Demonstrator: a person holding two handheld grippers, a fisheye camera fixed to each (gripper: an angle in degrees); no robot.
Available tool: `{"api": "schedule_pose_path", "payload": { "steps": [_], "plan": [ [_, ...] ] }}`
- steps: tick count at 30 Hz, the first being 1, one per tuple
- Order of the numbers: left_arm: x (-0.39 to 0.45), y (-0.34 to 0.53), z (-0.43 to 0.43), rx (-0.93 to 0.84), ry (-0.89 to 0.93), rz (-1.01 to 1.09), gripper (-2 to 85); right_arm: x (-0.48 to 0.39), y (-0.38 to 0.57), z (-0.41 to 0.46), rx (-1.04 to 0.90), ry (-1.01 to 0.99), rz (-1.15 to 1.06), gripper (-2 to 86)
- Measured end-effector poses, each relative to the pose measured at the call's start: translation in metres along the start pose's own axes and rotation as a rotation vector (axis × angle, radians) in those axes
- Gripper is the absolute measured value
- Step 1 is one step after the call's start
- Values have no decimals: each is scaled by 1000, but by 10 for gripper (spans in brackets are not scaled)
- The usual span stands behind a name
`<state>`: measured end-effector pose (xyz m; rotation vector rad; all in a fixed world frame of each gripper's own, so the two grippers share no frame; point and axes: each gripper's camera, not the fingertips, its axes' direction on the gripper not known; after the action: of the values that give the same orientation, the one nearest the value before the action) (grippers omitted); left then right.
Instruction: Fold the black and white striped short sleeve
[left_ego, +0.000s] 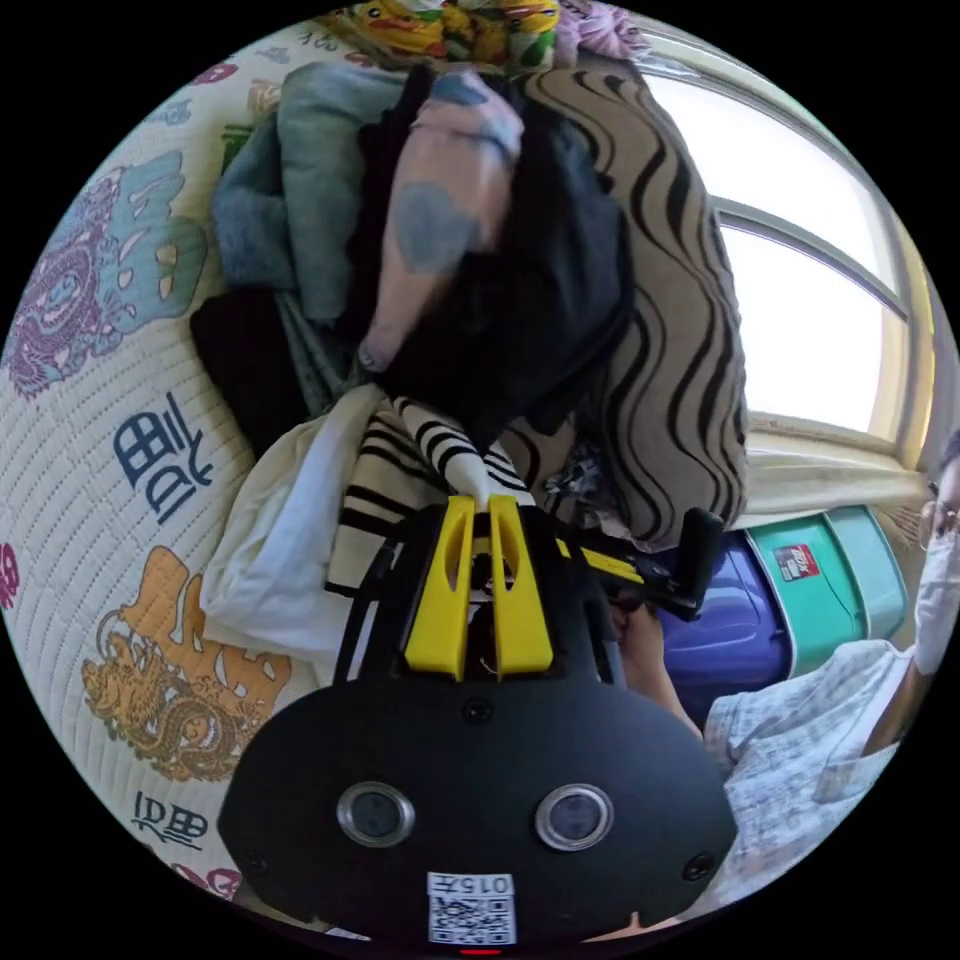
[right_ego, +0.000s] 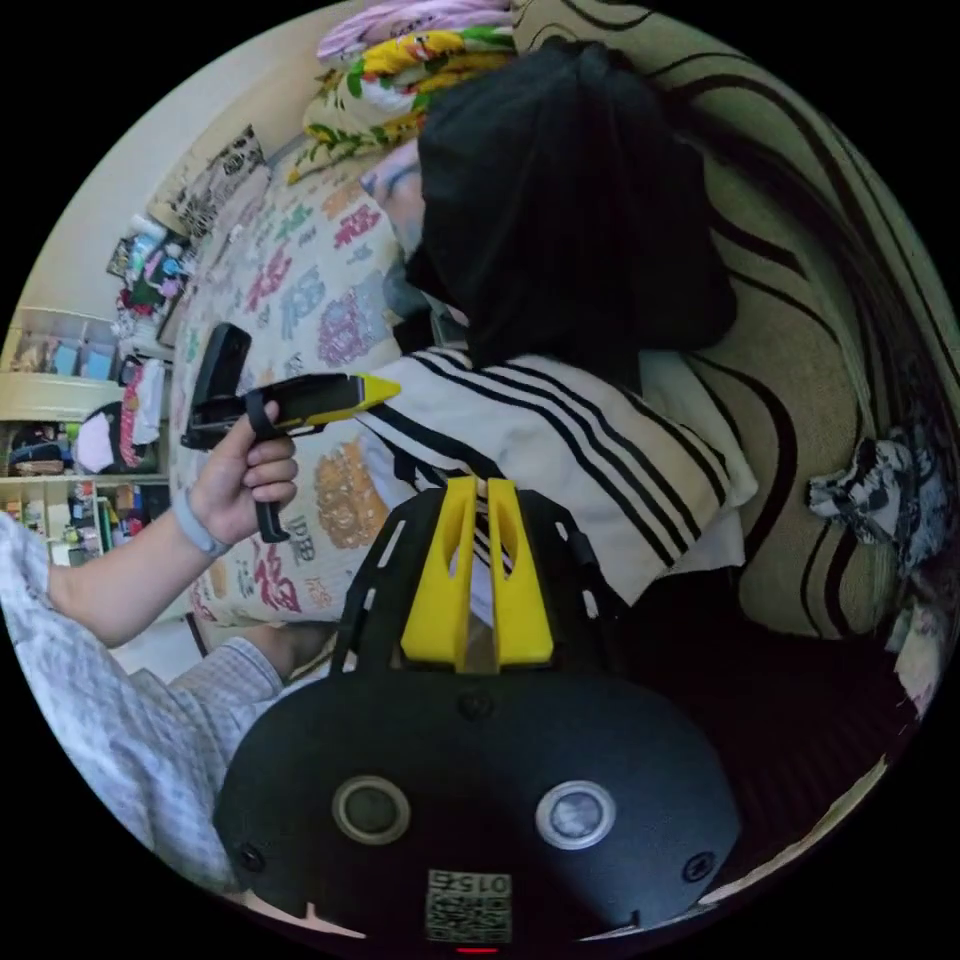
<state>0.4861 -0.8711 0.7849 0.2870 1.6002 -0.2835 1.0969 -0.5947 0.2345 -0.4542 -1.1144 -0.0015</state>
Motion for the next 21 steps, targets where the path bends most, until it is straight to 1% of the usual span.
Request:
{"api": "schedule_pose_path", "payload": {
  "steps": [1, 3, 5, 7, 9, 11, 13, 14, 15, 16, 18, 20, 21],
  "plan": [
    [14, 10, -16, 18, 33, 22, 8, -3, 7, -8, 36, -32, 3, 11],
    [37, 30, -46, 52, 108, 57, 6, -14, 36, -44, 191, -205, 4, 7],
    [76, 60, -89, 72, 197, 128, 6, -29, 57, -69, 289, -327, -10, 6],
    [112, 86, -125, 76, 225, 204, 8, -56, 77, -91, 357, -381, -50, 5],
    [150, 115, -167, 90, 201, 274, 13, -112, 104, -117, 408, -350, -152, 4],
    [199, 158, -230, 134, 170, 375, 23, -162, 130, -137, 457, -313, -248, 3],
    [234, 195, -280, 196, 188, 458, 41, -208, 159, -155, 529, -335, -318, 2],
    [256, 222, -314, 228, 195, 518, 60, -238, 179, -166, 575, -370, -362, 2],
    [267, 237, -331, 242, 193, 542, 74, -266, 200, -177, 633, -393, -395, 1],
    [287, 267, -363, 271, 178, 576, 101, -280, 209, -182, 660, -404, -412, 0],
    [311, 312, -407, 308, 113, 583, 127, -332, 245, -196, 743, -464, -482, -2],
    [335, 374, -459, 339, 15, 577, 129, -368, 266, -201, 790, -493, -530, -4],
    [340, 389, -471, 356, -31, 578, 130, -390, 276, -201, 793, -511, -559, -4]
  ]
}}
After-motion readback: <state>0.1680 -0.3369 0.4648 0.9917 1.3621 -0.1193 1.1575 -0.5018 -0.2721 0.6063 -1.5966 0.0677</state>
